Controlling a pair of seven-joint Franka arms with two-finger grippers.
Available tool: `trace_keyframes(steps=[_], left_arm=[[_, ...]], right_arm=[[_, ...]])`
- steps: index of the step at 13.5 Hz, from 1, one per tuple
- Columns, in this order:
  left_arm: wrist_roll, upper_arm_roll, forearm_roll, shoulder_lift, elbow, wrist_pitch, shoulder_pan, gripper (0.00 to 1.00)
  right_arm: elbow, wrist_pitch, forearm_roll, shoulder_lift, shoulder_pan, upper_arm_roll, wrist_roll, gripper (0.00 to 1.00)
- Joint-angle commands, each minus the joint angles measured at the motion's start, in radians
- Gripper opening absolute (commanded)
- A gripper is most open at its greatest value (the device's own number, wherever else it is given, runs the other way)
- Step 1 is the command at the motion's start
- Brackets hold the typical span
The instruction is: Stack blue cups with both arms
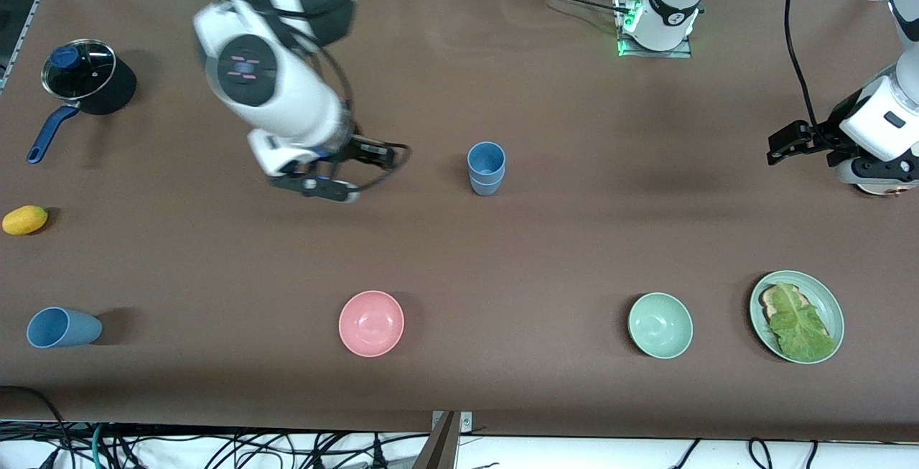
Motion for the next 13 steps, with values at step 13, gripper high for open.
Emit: trace_keyframes(steps=[13], left_arm=[[0.028,0.004,-0.023,0.002,0.001,0.01,0.004,1.0]], right_arm=[[-0.164,-0.211,-0.089,-0.338,-0.212,-0.165,-0.578,1.0]])
